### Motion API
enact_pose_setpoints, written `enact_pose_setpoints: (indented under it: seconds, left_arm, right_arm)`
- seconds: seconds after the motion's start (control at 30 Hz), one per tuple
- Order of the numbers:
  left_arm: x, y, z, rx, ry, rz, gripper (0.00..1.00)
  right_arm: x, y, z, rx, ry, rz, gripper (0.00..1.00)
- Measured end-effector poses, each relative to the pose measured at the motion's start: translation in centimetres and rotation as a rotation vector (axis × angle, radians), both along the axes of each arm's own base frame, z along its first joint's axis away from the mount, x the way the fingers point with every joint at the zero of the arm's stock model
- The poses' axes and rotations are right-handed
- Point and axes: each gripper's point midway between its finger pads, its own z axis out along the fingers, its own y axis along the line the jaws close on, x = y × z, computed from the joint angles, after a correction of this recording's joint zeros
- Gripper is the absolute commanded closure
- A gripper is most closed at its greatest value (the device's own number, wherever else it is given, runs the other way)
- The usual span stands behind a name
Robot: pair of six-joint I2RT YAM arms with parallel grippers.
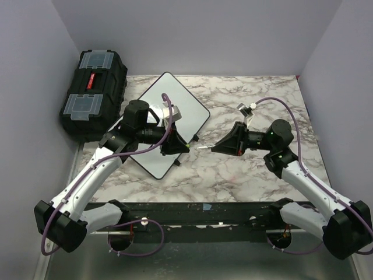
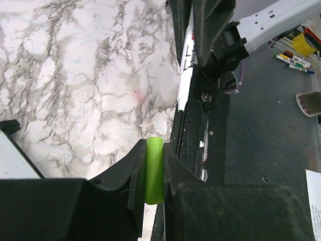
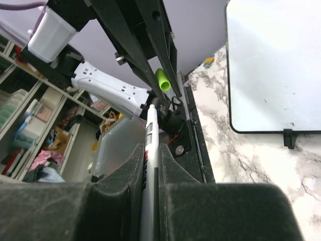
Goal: Write a sentence on the whiteboard
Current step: Open the pen cap from the whiteboard marker, then place the pen cap at the center of the board.
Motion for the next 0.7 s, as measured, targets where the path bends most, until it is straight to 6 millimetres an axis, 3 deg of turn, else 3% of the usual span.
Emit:
enact_pose_setpoints:
  seconds: [0.13, 0.37, 0.5, 0.7]
  left_arm:
    - [0.9, 0.6, -0.5, 0.014, 0.01, 0.062, 1.0]
    - [2.4, 0.3, -1.5, 0.028, 0.025, 0.162, 1.0]
    - [2.9, -1.1, -1.9, 0.031, 0.018, 0.179, 1.0]
    - [4.2, -5.4, -4.9, 0.127, 0.035, 0.222, 1.0]
  right_arm:
    - [1.3, -0.2, -0.3, -0.027, 0.008, -0.093, 0.99]
    - [6.9, -2.4, 1.4, -0.088, -0.017, -0.48, 1.0]
    - [9.6, -4.6, 1.4, -0.124, 0.003, -0.69, 0.99]
    - [12.3, -7.6, 1.4, -0.177, 0.038, -0.919, 0.99]
